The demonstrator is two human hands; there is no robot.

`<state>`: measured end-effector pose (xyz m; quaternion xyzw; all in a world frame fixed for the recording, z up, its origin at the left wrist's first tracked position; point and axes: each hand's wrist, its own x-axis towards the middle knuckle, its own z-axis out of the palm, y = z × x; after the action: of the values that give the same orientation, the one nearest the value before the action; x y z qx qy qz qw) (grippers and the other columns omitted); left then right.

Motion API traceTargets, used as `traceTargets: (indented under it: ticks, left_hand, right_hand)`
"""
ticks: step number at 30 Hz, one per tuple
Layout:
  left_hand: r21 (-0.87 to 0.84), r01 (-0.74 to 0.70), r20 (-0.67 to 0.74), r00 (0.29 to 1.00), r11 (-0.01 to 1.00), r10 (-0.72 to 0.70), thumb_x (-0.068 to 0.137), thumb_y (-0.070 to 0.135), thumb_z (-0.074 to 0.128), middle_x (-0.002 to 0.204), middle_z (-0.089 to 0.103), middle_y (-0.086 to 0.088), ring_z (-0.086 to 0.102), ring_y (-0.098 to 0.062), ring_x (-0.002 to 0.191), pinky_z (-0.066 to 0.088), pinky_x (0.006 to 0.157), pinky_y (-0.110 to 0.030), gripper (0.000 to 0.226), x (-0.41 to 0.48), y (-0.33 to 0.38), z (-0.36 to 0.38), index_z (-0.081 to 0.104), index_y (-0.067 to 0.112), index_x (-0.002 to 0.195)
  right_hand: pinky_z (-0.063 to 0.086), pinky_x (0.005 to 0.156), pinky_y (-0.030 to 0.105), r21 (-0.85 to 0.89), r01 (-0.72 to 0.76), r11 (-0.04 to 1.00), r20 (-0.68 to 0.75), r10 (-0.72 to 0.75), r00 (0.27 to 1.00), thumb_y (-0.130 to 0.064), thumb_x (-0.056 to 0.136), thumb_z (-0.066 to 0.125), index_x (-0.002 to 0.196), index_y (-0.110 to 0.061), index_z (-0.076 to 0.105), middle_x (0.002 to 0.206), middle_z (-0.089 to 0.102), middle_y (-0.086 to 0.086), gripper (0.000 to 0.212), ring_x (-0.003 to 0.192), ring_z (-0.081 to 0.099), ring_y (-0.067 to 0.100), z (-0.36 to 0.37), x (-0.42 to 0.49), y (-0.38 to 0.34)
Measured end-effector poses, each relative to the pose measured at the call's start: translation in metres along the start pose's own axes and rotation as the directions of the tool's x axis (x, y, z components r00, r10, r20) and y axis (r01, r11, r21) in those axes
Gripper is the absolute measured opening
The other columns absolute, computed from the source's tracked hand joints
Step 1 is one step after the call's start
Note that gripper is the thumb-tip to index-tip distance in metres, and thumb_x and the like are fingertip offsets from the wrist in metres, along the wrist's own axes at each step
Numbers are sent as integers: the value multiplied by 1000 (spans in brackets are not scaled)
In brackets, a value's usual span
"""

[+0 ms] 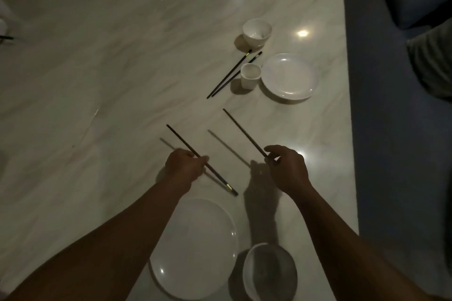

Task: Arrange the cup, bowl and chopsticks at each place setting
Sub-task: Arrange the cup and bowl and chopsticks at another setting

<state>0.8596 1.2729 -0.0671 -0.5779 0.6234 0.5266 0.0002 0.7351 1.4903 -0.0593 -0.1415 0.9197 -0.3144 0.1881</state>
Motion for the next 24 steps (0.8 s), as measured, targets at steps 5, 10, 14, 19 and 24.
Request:
traceTargets:
  ticks: [5,10,14,19,24]
  left_hand:
    - [-250,-121,-22,993,961,119,77,9,79,81,69,-21,72,-31,66,61,69,-51,30,-24,32,-22,53,15,90]
    - [-192,-229,138,956,954,257,82,5,75,85,69,-20,73,-32,72,62,67,-43,35,-43,22,-67,58,6,113]
    - [-82,-186,286,937,979,202,84,4,73,82,70,-19,73,-31,72,61,64,-40,29,-60,-13,-90,62,2,111]
    - [118,-233,377,910,965,174,80,2,75,83,73,-12,74,-21,69,62,62,-36,34,-80,-60,-99,63,10,111]
    - [238,-365,400,881,900,252,82,6,74,91,72,-10,72,-13,70,59,60,-26,38,-90,-95,-99,60,12,117]
  right_hand:
    - [53,62,28,230,-119,966,-19,127,992,-19,89,67,110,-24,72,95,71,-3,23,74,67,20,-3,-44,-13]
    - [47,52,9,258,-179,949,7,183,983,-15,84,70,104,-21,69,96,67,-6,20,80,65,8,18,-94,-43]
    - [48,63,13,165,-189,968,101,174,980,-18,81,74,103,-17,69,95,68,-4,23,80,63,5,48,-140,-64]
    - [56,76,23,45,-240,970,207,226,952,-22,83,75,100,-20,68,93,68,-5,18,83,65,7,98,-188,-69]
    - [43,63,11,-20,-261,965,175,260,950,-24,89,69,102,-17,68,96,70,-3,15,80,62,3,129,-213,-67]
